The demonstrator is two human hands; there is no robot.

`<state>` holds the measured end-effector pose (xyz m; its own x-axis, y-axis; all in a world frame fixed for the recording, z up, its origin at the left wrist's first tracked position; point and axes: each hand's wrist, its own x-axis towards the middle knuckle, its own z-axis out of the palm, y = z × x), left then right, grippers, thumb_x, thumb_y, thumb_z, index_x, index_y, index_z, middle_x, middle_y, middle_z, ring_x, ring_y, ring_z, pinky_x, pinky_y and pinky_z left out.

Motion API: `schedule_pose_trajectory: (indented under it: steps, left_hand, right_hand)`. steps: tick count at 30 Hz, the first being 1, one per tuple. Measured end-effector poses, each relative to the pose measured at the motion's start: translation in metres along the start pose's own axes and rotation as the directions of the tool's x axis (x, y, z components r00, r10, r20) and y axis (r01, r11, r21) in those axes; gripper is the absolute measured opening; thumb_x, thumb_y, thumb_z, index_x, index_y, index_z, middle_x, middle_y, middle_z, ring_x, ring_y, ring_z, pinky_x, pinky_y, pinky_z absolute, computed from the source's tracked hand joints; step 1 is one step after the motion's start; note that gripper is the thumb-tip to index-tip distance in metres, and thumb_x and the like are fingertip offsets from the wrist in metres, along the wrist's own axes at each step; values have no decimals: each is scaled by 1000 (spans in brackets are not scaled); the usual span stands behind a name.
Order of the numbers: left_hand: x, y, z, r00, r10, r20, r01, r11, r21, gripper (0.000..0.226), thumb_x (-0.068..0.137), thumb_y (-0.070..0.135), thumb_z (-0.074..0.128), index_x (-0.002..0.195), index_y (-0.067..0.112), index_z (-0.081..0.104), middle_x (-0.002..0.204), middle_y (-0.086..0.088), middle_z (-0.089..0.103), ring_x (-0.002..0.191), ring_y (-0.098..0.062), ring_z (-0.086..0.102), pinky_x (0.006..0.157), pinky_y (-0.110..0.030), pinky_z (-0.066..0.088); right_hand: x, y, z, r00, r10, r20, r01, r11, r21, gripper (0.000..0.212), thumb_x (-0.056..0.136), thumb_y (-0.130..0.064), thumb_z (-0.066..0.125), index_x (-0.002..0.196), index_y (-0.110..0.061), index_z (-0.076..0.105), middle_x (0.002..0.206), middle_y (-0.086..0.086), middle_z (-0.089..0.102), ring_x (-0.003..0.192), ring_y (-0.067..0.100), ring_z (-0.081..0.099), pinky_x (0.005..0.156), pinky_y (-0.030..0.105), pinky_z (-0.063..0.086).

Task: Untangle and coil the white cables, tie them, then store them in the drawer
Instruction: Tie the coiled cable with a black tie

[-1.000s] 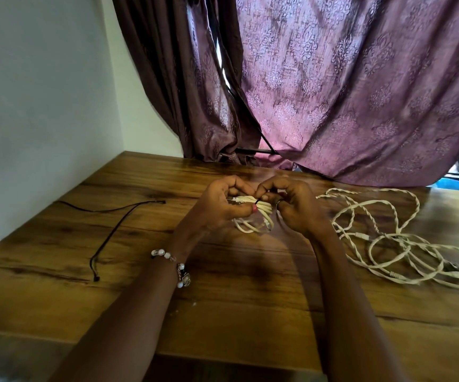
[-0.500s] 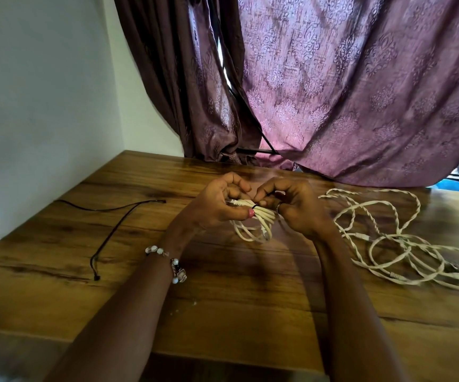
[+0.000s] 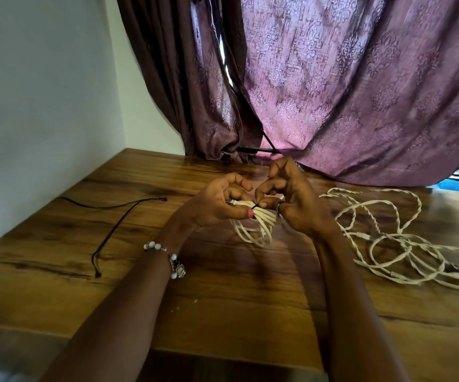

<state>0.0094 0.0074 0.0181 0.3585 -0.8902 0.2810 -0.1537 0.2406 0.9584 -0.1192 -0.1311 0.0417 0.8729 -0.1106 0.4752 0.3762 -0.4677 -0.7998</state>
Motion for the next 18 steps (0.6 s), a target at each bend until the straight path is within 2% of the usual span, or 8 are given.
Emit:
schedule_pose_trajectory:
  steps: [4,6,8,9,11,14,16,18]
  left_hand:
    - [0,1,-1,999,-19,30,20,1000,-8,41,72,-14,67,101,7,48,76,-1,72,66,-9,67,60,-19,53]
    - [0,1,-1,1000,-16,27,16,1000,-8,38,75,-18,65,100,7,49,75,0,72,66,-9,67,62,-19,54]
    - [0,1,0,1000,-1,5,1,1000,-17,37,71,-11,69,99,6,52,76,0,72,69,-10,68,65,-19,55]
    - [0,2,0,1000,8,-8,-8,1000,-19,36,68,-7,69,98,6,54,76,0,72,69,-10,69,65,-20,55]
    - [0,4,1,999,24,-35,-25,1000,-16,37,65,-3,70,98,5,55,75,0,72,69,-10,68,65,-21,56]
    - [-1,5,1,997,46,-60,-45,999,19,36,64,-2,72,97,6,58,78,-3,71,72,-14,67,66,-24,55]
    - [-1,6,0,996,59,-73,-53,995,79,34,65,0,73,96,6,60,81,-8,71,74,-20,64,65,-26,53]
    - [-2,7,0,994,65,-88,-52,989,139,33,67,-3,75,94,6,60,80,-6,72,72,-17,64,63,-24,52]
  right_hand:
    - [0,-3,0,999,-49,-2,49,997,-67,43,67,12,43,95,-19,38,82,-8,63,83,19,65,70,38,54]
    - [1,-2,0,998,-67,-12,66,993,-94,48,70,19,43,94,-21,40,84,2,63,84,20,64,70,37,54]
    - [2,1,1,996,-87,-25,84,991,-104,51,75,21,46,95,-26,43,87,22,58,84,19,62,71,33,53]
    - [3,2,2,995,-94,-35,90,991,-94,50,76,19,48,97,-26,44,87,22,56,83,17,59,72,31,52]
    - [4,4,2,995,-88,-50,85,995,-44,45,78,20,51,100,-19,46,86,13,55,82,13,56,72,26,49]
    - [3,6,1,996,-67,-66,69,997,35,41,79,20,52,100,-14,47,84,4,58,81,12,55,74,28,48]
    - [4,8,1,995,-64,-76,66,998,21,40,79,22,52,98,-13,49,86,2,57,82,9,56,74,27,49]
    - [4,9,3,996,-57,-72,56,998,-11,34,79,17,52,96,-13,50,87,7,57,82,13,57,74,29,49]
